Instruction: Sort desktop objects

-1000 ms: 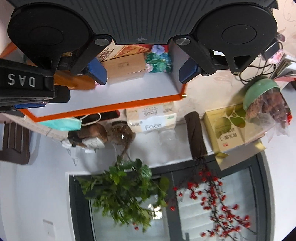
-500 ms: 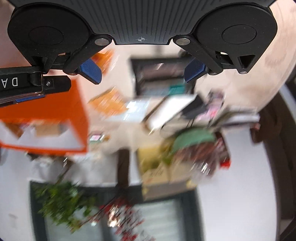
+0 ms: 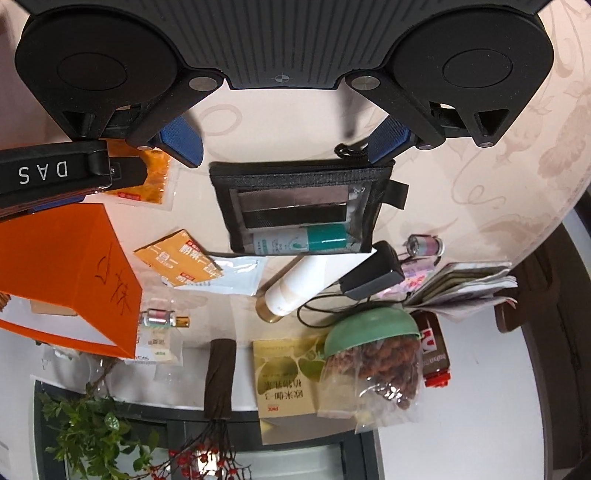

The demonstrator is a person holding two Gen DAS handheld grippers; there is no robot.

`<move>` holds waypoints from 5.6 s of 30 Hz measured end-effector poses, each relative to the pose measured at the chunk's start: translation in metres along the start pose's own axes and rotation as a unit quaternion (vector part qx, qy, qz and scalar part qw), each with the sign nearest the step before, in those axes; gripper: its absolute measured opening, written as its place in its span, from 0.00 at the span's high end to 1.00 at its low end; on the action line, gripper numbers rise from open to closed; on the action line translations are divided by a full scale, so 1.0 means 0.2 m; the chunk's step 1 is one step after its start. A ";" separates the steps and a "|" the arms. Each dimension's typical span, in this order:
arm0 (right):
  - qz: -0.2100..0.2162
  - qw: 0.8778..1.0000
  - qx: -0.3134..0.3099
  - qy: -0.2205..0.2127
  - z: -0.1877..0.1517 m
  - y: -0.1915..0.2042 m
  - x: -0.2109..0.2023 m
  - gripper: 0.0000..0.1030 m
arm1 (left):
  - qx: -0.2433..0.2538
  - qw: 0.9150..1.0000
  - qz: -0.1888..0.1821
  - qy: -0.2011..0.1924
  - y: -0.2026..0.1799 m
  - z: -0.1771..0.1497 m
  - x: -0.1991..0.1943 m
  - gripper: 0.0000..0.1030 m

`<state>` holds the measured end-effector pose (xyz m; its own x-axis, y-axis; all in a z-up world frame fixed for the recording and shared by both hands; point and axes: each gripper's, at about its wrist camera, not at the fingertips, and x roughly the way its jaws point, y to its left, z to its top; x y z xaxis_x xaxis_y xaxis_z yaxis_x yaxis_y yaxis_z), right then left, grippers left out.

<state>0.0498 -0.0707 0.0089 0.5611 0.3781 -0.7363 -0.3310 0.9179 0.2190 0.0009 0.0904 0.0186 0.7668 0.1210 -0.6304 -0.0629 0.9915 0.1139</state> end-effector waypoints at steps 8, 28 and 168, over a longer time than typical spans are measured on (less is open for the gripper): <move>0.008 1.000 -0.021 0.001 0.00 0.03 0.02 0.25 | 0.002 1.000 0.012 0.009 0.03 -0.02 0.05 0.02; 0.023 0.992 -0.124 0.014 -0.06 0.10 0.01 0.36 | 0.013 1.000 0.016 0.014 0.05 -0.01 0.09 0.01; 0.111 0.968 -0.193 -0.117 -0.12 0.22 -0.01 0.60 | -0.013 0.999 0.045 0.000 0.03 0.11 0.10 0.16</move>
<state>0.0151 -0.0342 0.0042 0.5851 0.6195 -0.5234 -0.6968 0.7142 0.0664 0.0306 0.0980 0.0242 0.7568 0.2100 -0.6189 -0.1489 0.9775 0.1497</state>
